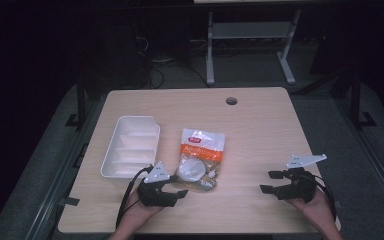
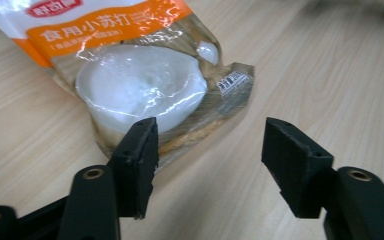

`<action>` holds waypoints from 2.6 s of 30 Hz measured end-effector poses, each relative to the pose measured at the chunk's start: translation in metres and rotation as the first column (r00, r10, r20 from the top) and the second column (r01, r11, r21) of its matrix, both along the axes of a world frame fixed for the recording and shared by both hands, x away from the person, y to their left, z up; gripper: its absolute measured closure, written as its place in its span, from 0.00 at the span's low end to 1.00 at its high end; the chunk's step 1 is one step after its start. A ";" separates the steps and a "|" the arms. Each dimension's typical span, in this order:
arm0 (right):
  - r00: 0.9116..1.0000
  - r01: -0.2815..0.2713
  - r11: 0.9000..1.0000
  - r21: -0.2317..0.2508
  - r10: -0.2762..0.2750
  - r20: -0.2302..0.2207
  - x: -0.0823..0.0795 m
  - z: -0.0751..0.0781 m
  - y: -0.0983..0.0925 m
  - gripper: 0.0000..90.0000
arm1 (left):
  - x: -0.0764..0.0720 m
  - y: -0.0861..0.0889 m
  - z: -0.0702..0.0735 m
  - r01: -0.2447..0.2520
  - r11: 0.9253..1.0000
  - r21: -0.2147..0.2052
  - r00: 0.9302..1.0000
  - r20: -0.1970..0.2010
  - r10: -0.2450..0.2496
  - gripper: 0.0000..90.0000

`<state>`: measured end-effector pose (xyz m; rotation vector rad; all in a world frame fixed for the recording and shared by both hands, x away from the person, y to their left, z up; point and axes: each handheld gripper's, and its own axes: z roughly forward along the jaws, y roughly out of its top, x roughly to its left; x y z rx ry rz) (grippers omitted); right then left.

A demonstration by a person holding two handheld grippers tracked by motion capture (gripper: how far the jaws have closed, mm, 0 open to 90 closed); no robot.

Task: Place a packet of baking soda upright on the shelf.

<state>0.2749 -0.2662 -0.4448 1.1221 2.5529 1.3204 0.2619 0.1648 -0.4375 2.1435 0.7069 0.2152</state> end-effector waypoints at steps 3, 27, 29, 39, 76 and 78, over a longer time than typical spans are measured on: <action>1.000 0.011 1.000 0.001 -0.011 0.008 0.000 0.001 0.000 0.30 | 0.001 -0.002 0.000 -0.001 1.000 0.004 1.000 -0.003 0.001 0.48; 1.000 0.003 1.000 0.015 -0.003 -0.012 0.039 0.030 0.017 0.25 | 0.023 -0.028 0.006 -0.026 0.996 0.085 1.000 -0.005 0.027 0.95; 1.000 -0.001 1.000 0.017 0.001 -0.008 0.044 0.033 0.022 0.25 | 0.026 -0.032 0.005 -0.022 0.996 0.090 1.000 -0.013 0.023 0.95; 0.999 -0.045 0.999 -0.010 0.045 -0.028 0.081 0.045 0.057 0.27 | 0.037 -0.040 -0.004 -0.023 0.993 0.114 0.998 -0.052 0.029 0.97; 0.949 -0.082 0.991 0.102 0.109 -0.296 0.159 -0.021 0.133 0.68 | 0.039 -0.039 -0.008 -0.030 0.995 0.090 0.999 -0.037 0.034 0.98; 0.948 -0.070 0.991 0.110 0.101 -0.303 0.159 -0.021 0.133 0.76 | 0.039 -0.039 -0.008 -0.030 0.996 0.089 0.999 -0.037 0.034 0.98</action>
